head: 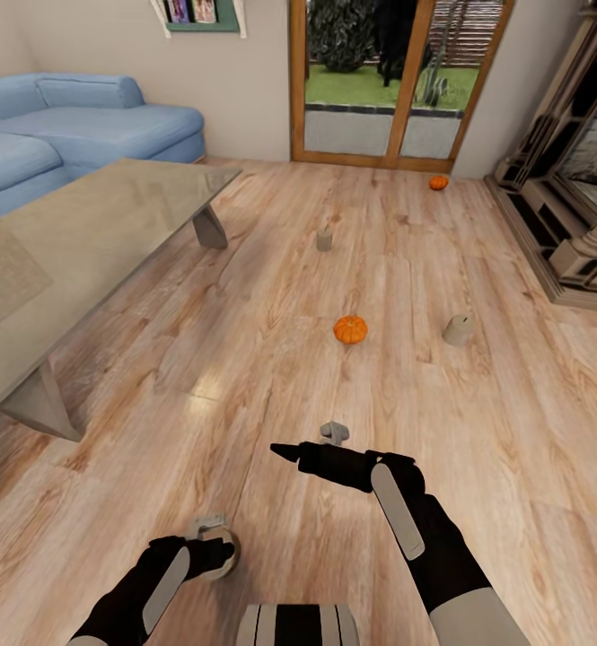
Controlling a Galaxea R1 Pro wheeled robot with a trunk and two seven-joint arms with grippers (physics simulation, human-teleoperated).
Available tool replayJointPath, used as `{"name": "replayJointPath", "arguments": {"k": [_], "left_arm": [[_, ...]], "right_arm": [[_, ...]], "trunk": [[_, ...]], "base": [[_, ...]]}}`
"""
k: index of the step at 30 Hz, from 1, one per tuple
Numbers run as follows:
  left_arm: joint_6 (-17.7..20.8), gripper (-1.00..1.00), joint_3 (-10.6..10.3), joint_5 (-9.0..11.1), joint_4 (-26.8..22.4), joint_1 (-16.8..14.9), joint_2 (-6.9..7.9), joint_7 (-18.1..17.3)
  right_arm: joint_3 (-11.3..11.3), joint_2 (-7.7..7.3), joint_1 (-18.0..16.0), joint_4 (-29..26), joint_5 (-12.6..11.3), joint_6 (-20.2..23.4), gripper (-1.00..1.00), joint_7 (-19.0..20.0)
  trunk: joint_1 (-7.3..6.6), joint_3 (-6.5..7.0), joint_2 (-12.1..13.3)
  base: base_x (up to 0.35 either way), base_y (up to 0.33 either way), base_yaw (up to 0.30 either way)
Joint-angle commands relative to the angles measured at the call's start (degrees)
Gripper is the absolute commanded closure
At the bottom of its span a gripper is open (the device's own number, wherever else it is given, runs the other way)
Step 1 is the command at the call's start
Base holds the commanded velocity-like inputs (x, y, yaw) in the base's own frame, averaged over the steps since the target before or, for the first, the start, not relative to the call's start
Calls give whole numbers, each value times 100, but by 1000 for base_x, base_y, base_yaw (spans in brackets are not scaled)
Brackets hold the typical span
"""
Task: Place each of the two pumpkins and all three candles from the living room inside a cabinet in the living room (use any cabinet), then make sure every cabinet is closed, and position the cauldron so it is next to a table in the living room.
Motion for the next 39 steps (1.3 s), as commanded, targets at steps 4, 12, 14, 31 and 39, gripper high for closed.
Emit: {"name": "replayJointPath", "arguments": {"k": [4, 12, 14, 31, 39], "left_arm": [[316, 100, 33, 0, -75, 1, 16, 1], [1982, 100, 816, 1, -968, 1, 21, -5], [2322, 100, 1069, 1, -1165, 1, 30, -8], [2679, 100, 1653, 2698, -1935, 1, 824, -229], [2667, 100, 1650, 2924, -1924, 6, 867, -227]], "right_arm": [[-43, 2, 0, 17, 4, 70, -100, -535], [-441, 119, 0, -95, -78, 817, -100, -3303], [-444, 121, 0, -192, -80, 832, -100, -3385], [-474, 146, 0, -453, -66, 828, -100, -3663], [-497, 185, 0, -491, -84, 836, -100, -4605]], "trunk": [[-10, 89, 6], [-31, 266, 16], [-36, 311, 19], [-80, 687, 42], [-100, 865, 52]], "base": [[0, 0, 0], [0, 0, 0], [0, 0, 0], [-89, 0, 0], [-115, 0, 0]]}}
